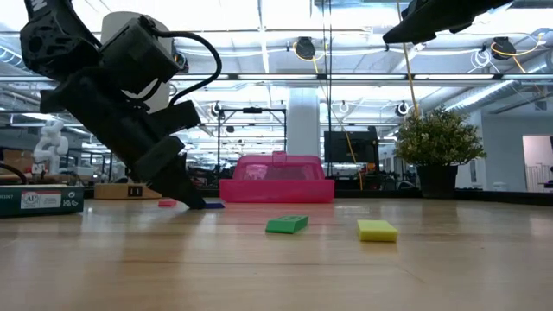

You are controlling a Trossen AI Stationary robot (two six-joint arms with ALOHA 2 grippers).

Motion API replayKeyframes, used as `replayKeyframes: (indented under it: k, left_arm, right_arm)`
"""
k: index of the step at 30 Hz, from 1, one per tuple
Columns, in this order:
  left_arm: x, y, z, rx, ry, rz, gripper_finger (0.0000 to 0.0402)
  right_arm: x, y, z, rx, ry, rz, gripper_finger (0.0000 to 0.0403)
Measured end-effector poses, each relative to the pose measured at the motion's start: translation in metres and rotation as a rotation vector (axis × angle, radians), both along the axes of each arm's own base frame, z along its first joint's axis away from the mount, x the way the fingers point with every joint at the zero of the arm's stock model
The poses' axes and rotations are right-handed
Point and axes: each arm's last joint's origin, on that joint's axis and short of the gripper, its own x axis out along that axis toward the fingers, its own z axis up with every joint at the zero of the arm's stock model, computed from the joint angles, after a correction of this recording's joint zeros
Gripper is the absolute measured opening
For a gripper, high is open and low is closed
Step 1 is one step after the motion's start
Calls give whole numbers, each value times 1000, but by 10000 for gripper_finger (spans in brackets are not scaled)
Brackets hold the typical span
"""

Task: Pack school essentials
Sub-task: Put the blue eraser into the red supply box

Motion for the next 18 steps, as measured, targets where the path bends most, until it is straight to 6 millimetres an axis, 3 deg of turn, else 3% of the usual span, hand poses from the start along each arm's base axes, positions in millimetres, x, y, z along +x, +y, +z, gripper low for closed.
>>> replayKeyframes:
  k: [10, 18]
  left_arm:
    - [3, 1, 4, 49, -36, -23, 98]
    - [17, 4, 25, 87, -98, -81, 99]
  right_arm:
    - [-1, 0, -3, 15, 30, -8, 138]
    - [-1, 0, -2, 16, 23, -8, 138]
